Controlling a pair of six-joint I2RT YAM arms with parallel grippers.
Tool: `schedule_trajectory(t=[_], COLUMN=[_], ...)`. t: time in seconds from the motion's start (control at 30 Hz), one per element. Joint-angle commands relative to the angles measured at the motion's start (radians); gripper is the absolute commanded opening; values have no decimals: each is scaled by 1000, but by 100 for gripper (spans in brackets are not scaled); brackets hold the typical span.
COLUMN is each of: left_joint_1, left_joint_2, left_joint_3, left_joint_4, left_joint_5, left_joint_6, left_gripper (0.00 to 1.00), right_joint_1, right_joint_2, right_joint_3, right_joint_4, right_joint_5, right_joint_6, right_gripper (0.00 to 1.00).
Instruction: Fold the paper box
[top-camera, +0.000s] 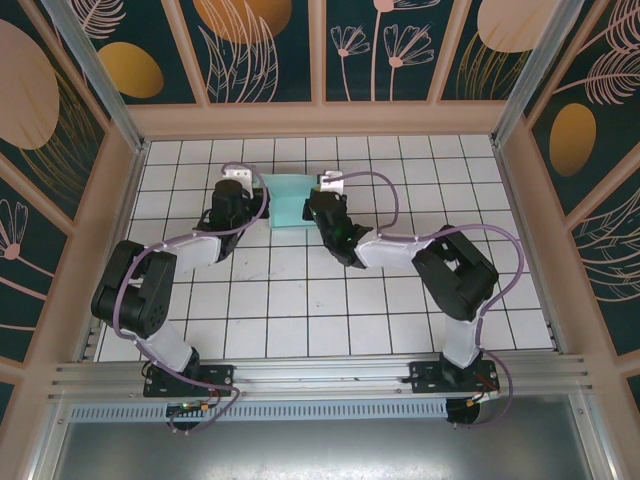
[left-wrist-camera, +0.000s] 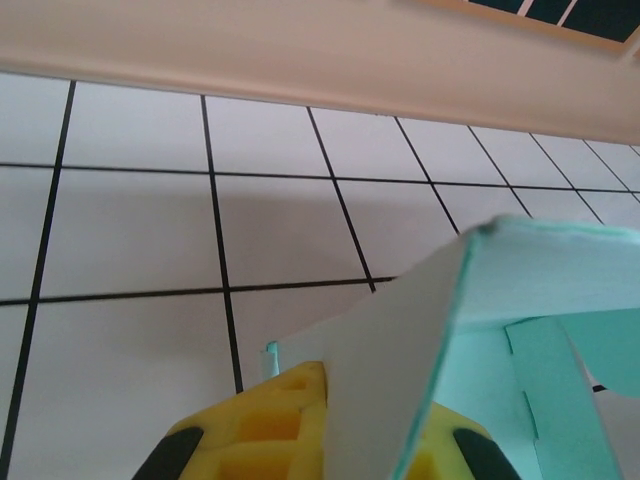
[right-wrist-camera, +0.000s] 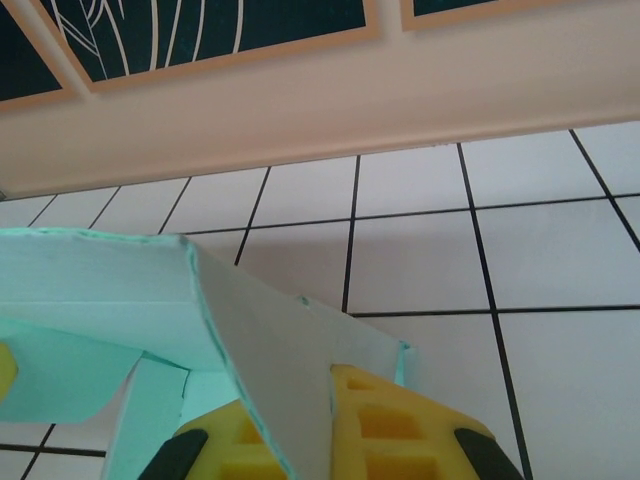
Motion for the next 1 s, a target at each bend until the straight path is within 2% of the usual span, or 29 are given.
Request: schedule_trajectory(t=[0.0,0.4,0.77,0.83,0.87,0.97], left_joint_1=[-10,-37,-68,-68,-68,-68], left_joint_2=[-4,-24,-27,-31,-33,-36], left_joint_3=[-43,-170,-244,-246,-246,-245], left_joint_4=[139,274,393,388,383,369], left_joint_5=[-7,-87,-97,-104,-108,-120], left_joint_6=[-103,-191,-155,-143,-139,-118], left_gripper=[0,0,0,0,0,0], right_joint_1=[14,61,92,90,89,82], right_joint_2=[20,49,65,53,47,5], right_joint_3=[-60,-186,-250,-247,-247,-255], right_joint_4=[168,336,466,485,489,486], right_joint_5=[60,105,101,88,76,30], right_joint_6=[13,-27,-85,-115,-126,-130], right_gripper=[0,0,2,8,15,44])
